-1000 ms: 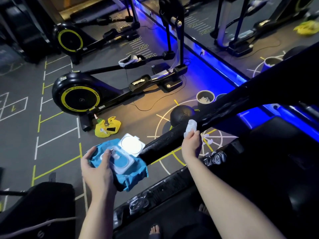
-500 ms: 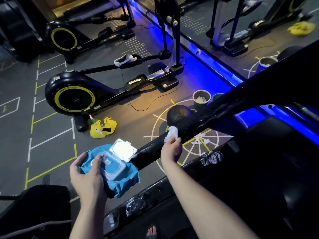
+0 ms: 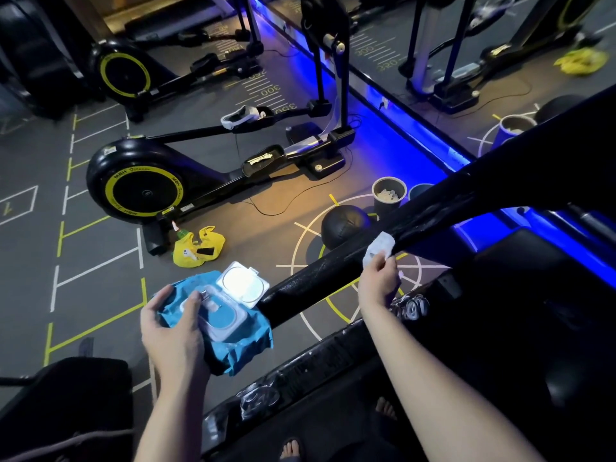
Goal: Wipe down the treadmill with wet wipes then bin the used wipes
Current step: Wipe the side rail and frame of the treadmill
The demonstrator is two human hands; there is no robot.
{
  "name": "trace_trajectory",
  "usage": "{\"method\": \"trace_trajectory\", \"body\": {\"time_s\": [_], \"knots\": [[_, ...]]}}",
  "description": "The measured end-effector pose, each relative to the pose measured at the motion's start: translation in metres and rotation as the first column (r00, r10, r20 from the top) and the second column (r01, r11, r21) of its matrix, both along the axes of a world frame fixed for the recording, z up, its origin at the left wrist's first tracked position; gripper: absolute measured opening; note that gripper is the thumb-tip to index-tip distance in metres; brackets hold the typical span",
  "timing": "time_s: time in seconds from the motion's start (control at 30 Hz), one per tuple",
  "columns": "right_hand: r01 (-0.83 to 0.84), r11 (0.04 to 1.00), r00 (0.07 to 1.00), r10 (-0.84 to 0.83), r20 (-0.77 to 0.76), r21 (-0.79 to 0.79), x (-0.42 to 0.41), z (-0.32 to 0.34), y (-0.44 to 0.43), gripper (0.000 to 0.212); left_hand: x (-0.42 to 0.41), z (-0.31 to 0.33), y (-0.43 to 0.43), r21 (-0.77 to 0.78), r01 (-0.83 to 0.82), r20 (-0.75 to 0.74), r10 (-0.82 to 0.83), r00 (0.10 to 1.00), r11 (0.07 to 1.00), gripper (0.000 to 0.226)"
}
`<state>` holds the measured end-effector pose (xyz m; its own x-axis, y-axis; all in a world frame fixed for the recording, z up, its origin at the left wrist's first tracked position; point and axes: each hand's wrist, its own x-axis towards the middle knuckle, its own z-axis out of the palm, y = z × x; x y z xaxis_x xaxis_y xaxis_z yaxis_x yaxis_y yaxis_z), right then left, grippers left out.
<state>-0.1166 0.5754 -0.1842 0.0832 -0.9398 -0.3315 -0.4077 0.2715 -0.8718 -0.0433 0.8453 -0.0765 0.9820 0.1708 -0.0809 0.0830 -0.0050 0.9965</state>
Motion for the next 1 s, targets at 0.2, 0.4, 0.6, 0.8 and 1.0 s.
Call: {"method": "trace_trajectory", "body": {"time_s": [0.2, 0.4, 0.6, 0.8, 1.0], "knots": [[-0.217, 0.976, 0.976, 0.216, 0.042, 0.019, -0.007, 0.009, 0.07, 0.041, 0.004, 0.004, -0.01, -0.029, -0.037, -0.022, 0.036, 0.999, 0.999, 0.038], [-0.108, 0.994, 0.993, 0.109, 0.052, -0.016, -0.011, 0.007, 0.063, 0.025, 0.005, 0.003, -0.006, -0.013, -0.072, -0.016, 0.072, 0.997, 0.997, 0.039], [-0.1, 0.995, 0.988, 0.102, 0.115, -0.026, -0.028, -0.002, 0.046, 0.041, 0.005, -0.002, -0.003, -0.003, -0.069, -0.021, 0.069, 0.997, 0.998, 0.04], [-0.282, 0.954, 0.949, 0.293, 0.117, -0.103, -0.019, 0.003, 0.057, 0.04, 0.005, -0.004, -0.004, -0.005, -0.08, -0.021, 0.08, 0.997, 0.997, 0.038], [-0.762, 0.601, 0.647, 0.715, -0.265, -0.239, 0.016, 0.002, 0.071, 0.023, 0.001, -0.01, -0.012, -0.019, -0.087, -0.04, 0.086, 0.996, 0.996, 0.034]]}}
